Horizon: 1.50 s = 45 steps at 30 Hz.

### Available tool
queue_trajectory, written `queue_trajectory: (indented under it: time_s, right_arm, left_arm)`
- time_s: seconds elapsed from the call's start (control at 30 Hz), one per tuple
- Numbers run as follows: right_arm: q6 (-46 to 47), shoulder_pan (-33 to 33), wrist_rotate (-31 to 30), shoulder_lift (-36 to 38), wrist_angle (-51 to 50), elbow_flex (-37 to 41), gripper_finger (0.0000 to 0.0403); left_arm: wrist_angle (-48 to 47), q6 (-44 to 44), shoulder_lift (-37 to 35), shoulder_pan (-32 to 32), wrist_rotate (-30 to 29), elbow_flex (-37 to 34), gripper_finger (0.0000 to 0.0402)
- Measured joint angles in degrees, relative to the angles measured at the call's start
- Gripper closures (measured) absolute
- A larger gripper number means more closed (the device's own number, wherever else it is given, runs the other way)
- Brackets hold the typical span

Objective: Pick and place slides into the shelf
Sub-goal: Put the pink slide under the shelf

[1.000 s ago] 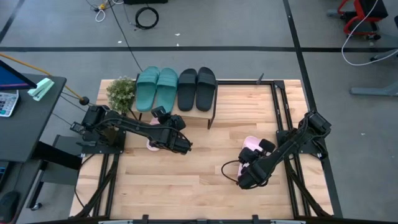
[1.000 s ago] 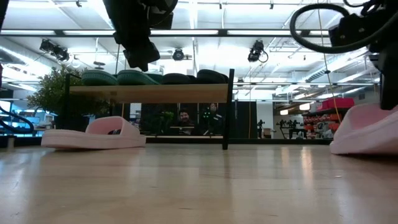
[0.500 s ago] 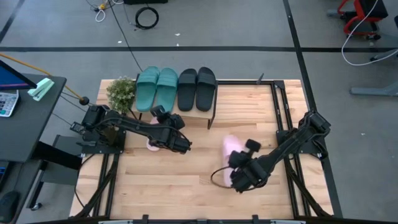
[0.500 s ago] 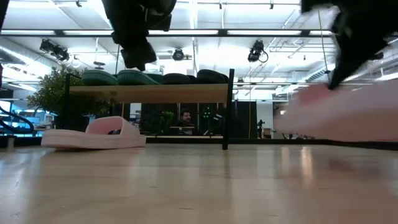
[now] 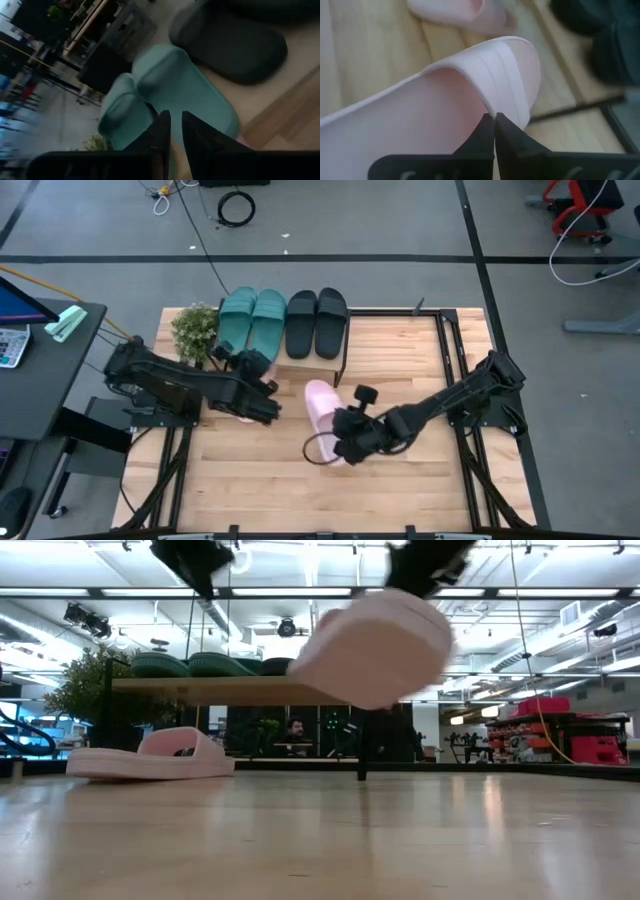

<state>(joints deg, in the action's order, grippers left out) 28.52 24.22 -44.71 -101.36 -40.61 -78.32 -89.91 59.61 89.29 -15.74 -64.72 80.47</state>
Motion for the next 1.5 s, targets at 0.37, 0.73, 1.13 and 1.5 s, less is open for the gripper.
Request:
queue_trajectory:
  time_s: [0.37, 0.73, 1.13, 1.5]
  right_arm:
    - [-13.2, -6.9, 9.7, -5.6, 19.2, 0.0, 0.0403]
    - [-20.7, -13.1, 10.5, -11.8, 32.1, 0.0, 0.0403]
    - [-15.2, -13.5, 5.2, -13.5, 27.2, 0.0, 0.0403]
    - [-13.5, -18.5, 8.7, -17.6, 32.6, -0.2, 0.0403]
  left_arm:
    - [-0.1, -3.7, -14.0, -0.5, -3.7, 0.0, 0.0351]
    - [-0.1, -6.8, -18.3, -0.2, -5.4, 0.0, 0.0353]
    - [0.0, -8.0, -18.2, -0.2, -5.3, 0.0, 0.0349]
    - [0.3, -7.8, -18.2, -0.2, -5.3, 0.0, 0.0349]
